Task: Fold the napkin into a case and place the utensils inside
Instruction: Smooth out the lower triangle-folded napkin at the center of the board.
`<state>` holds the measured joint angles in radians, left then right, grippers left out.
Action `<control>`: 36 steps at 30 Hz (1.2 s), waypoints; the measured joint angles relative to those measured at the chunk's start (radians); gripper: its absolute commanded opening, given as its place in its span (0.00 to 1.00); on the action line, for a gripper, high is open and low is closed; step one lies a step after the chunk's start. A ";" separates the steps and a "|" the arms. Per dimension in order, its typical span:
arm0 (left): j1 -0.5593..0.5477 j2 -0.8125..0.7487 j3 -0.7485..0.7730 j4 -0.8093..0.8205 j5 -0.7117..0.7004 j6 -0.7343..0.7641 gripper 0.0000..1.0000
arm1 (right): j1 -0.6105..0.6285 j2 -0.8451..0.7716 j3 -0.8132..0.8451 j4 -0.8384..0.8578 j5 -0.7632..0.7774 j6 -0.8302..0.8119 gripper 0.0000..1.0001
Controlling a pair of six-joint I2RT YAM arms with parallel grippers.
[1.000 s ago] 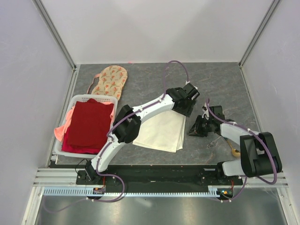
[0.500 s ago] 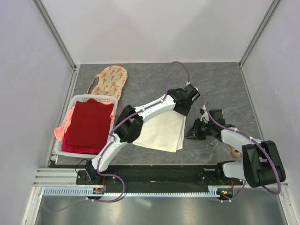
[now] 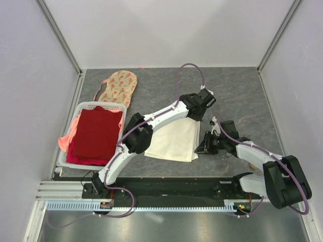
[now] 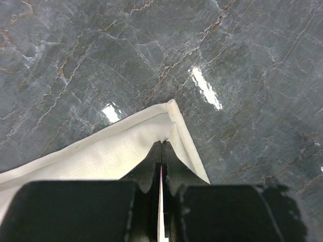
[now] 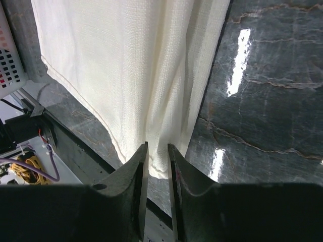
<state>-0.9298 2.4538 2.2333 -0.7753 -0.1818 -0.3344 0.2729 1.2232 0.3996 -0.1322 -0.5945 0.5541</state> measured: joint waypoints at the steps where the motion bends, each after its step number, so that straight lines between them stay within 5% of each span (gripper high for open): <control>1: 0.000 -0.006 -0.002 0.000 0.000 0.000 0.02 | 0.000 -0.003 0.000 0.000 0.001 0.000 0.28; 20: 0.014 -0.132 -0.035 0.004 0.002 -0.001 0.02 | 0.002 0.029 -0.069 0.122 -0.008 0.051 0.26; 36: 0.015 -0.132 -0.035 0.006 0.029 -0.002 0.02 | -0.069 -0.120 -0.050 0.059 -0.031 0.059 0.66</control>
<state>-0.9146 2.3215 2.1979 -0.7696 -0.1524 -0.3359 0.2035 1.1030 0.3500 -0.0731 -0.6254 0.6128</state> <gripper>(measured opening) 0.025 0.614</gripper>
